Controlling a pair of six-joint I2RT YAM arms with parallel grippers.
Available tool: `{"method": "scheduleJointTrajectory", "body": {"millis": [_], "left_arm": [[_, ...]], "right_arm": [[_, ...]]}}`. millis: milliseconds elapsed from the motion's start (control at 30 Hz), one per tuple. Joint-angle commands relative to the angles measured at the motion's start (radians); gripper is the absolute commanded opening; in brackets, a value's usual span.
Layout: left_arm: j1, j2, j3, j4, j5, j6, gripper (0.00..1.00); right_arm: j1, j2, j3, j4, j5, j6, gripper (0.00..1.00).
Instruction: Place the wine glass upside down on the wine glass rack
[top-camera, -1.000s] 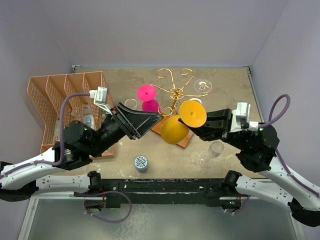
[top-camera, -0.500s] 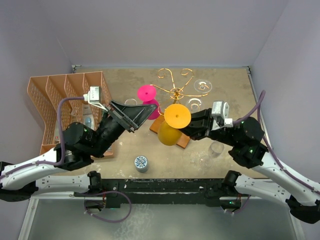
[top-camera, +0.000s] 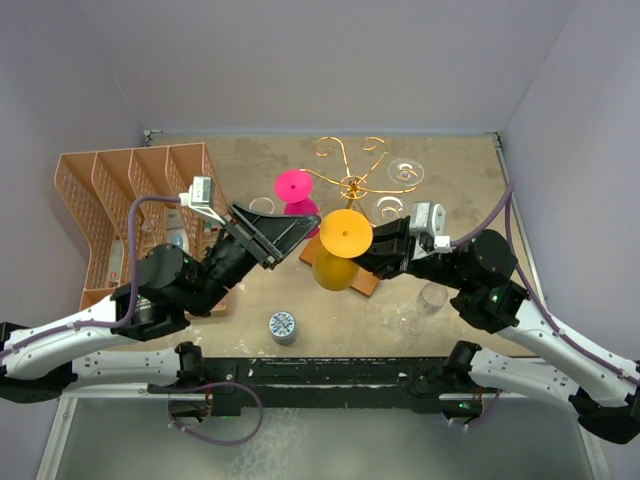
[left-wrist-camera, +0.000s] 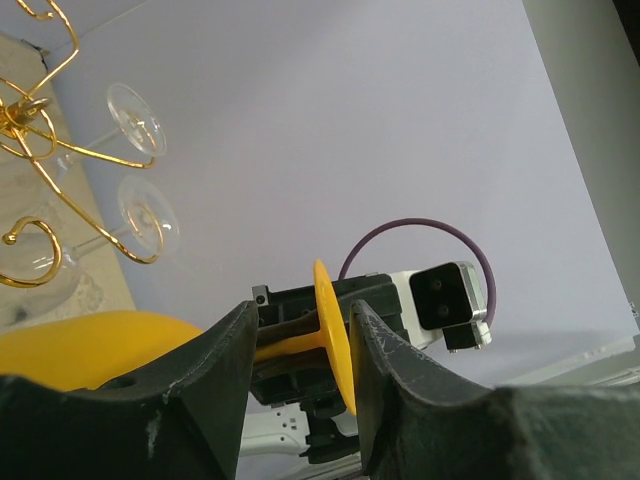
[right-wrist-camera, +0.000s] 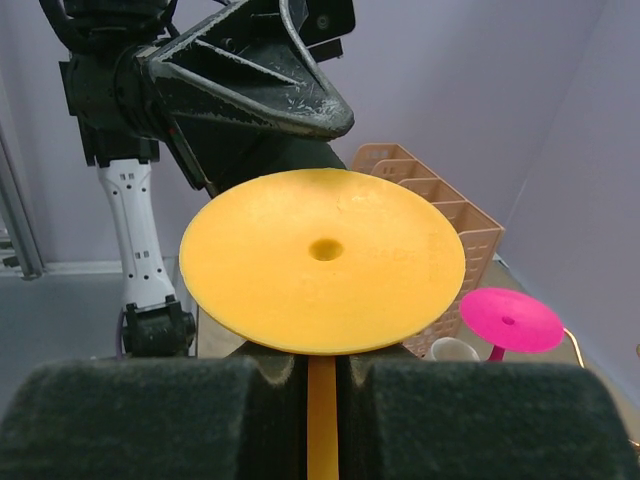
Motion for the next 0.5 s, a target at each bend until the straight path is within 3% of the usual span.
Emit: {"method": "scheduleJointTrajectory", "body": {"millis": [0,267,400,467], "left_arm": [[-0.002,0.008,-0.005,0.037,0.042,-0.026,0.39],[-0.002,0.019,-0.002,0.035,0.061,-0.064,0.33],[-0.002,0.018,-0.001,0.018,0.043,-0.069,0.22],[-0.002,0.006,0.001,-0.033,-0.010,-0.068,0.11]], "right_arm": [[0.004,0.011,0.040,0.074,0.000,-0.032,0.00],[0.004,0.069,0.055,0.095,-0.030,-0.033,0.00],[0.004,0.072,0.035,0.139,-0.039,-0.009,0.00],[0.004,0.075,0.031,0.157,-0.012,0.016,0.00]]}}
